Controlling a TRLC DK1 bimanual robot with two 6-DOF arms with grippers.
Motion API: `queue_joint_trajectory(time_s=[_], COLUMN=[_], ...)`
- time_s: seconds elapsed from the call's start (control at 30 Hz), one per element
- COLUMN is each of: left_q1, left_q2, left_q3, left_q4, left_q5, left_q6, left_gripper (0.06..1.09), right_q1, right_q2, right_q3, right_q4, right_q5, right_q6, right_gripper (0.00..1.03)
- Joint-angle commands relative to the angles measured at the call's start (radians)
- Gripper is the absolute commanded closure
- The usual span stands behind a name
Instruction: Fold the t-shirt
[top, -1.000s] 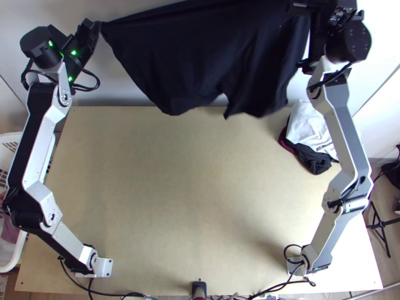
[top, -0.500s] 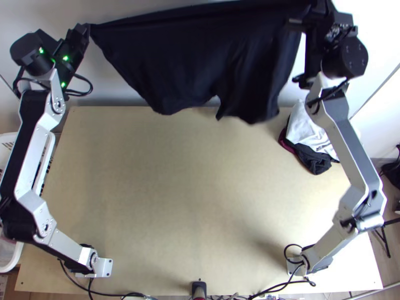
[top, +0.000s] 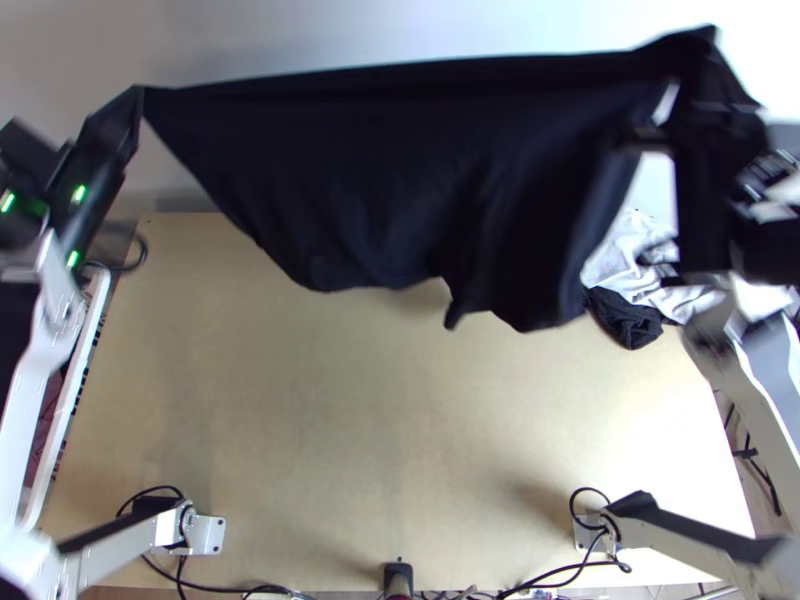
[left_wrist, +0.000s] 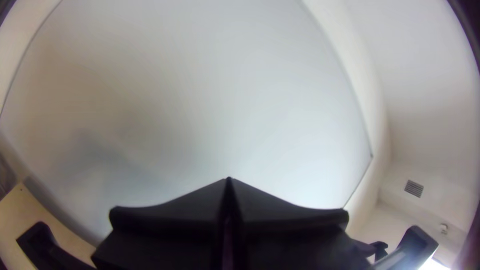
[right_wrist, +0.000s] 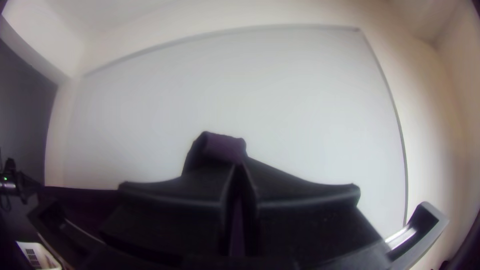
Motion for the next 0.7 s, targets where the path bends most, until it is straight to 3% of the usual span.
queue_joint_trajectory(time_s=[0.0,0.33,0.67], left_q1=[-0.071,-0.083,-0.066], left_q2=[-0.33,-0.669,-0.807], left_q3=[-0.205,-0.296,-0.302], left_q4=[-0.056,-0.259,-0.402], left_q5=[0.029,0.06,0.075], left_q6=[0.021,0.044,0.046], left_gripper=[1.05,1.05,1.05], right_q1=[0.176,0.187,0.187], right_q2=[-0.285,-0.549,-0.597], right_q3=[-0.098,-0.107,0.005], right_q4=[-0.197,-0.616,-0.967], right_q5=[0.078,0.116,0.101], right_q6=[-0.01,0.137,0.315], right_gripper=[1.0,1.0,1.0])
